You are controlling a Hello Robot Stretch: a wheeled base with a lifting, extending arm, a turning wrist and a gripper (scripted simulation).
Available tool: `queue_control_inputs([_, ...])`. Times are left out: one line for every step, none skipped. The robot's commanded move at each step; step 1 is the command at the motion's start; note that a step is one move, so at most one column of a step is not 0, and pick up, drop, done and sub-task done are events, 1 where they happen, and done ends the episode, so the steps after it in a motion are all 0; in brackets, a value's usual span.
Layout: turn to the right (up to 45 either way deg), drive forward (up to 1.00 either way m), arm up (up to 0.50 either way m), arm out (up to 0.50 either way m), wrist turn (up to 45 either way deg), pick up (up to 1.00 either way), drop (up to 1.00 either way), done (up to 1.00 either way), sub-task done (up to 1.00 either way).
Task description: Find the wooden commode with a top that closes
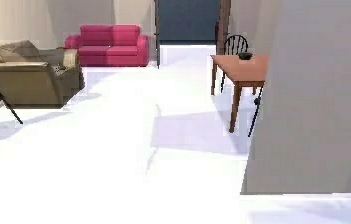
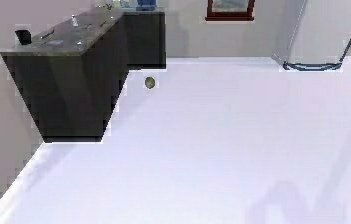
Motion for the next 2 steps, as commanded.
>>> queue_control_inputs([0.0,1.00,0.00,0.00,0.0,0.00,0.00,0.00,0.00])
queue_control_inputs([0.0,1.00,0.00,0.00,0.0,0.00,0.00,0.00,0.00])
